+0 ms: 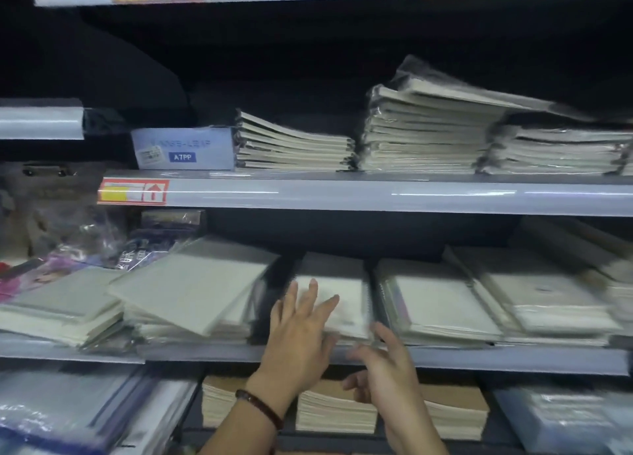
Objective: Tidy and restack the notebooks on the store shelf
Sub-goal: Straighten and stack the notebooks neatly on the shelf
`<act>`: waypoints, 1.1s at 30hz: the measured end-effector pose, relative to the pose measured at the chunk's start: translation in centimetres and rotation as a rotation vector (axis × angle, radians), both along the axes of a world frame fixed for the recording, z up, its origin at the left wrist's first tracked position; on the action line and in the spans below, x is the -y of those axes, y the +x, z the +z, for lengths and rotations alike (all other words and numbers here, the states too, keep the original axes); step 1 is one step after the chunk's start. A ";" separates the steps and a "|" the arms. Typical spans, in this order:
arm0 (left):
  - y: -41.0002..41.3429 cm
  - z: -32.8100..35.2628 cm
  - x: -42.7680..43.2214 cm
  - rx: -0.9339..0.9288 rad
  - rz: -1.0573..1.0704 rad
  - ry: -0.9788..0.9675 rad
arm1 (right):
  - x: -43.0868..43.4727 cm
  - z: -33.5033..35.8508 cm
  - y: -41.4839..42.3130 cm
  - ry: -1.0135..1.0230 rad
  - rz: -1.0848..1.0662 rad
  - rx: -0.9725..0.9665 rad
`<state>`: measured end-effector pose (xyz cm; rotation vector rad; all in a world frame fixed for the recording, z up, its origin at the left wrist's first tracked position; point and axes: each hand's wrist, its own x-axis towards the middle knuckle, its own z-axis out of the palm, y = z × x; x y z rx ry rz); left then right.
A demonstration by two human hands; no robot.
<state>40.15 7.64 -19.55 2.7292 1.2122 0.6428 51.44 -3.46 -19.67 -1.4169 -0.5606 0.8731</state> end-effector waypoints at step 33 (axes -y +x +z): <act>-7.9 3.1 7.7 1.332 0.235 -0.152 | 0.9 2.6 -5.7 0.149 0.152 -0.078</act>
